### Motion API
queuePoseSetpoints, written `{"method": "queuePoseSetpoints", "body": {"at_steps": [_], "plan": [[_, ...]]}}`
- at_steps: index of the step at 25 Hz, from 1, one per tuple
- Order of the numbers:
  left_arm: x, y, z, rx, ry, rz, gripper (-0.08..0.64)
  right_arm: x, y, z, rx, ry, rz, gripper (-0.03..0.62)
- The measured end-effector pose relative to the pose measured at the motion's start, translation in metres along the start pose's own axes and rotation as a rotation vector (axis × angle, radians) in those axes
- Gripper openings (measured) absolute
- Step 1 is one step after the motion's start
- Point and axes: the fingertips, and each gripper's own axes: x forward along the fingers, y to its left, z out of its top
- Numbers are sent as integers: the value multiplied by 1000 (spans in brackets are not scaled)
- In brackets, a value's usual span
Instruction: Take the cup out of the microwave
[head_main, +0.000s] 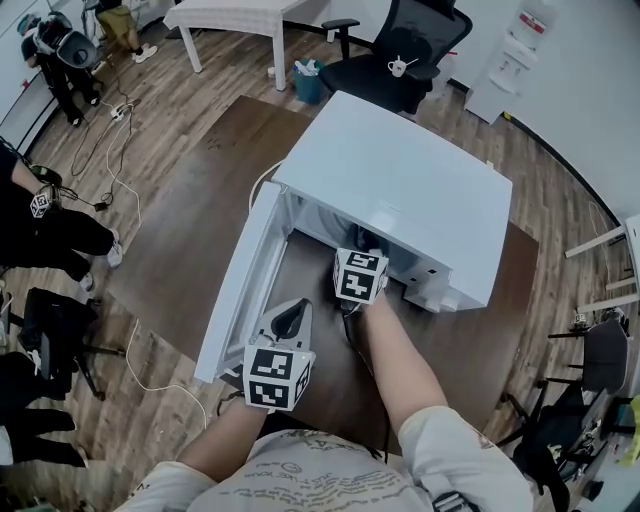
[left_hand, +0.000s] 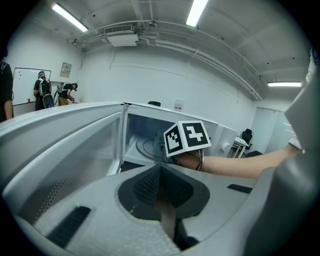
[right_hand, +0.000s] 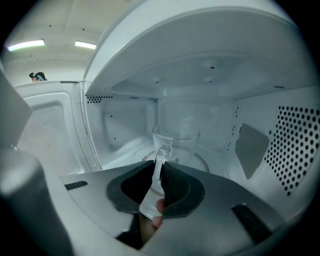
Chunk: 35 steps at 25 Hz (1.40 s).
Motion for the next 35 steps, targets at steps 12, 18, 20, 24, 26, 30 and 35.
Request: {"method": "queuePoseSetpoints", "body": {"at_steps": [12,18,20,24,26,30,35], "plan": [[-2,1,-8,8,14,-2,14,-11,12,4,-111,-110,-2,49],[-5,2,-9,16,18,1,14,-24,17,5,-85,-167,12,46],[-6,3,-9,17,17,4,14,-28,18,8,-64,-178,16,46],[-8,2,-7,17,6,12,14,-40,20,15,-50,-203,36,44],[-11,0,-2,19,-6,12,14,-49,22,18,-43,-216,44,44],[-21,-5,6,24,-31,14,14,-69,27,17,-39,-228,62,43],[-34,-16,10,23,-60,25,14,-100,31,13,-39,-239,97,42]]}}
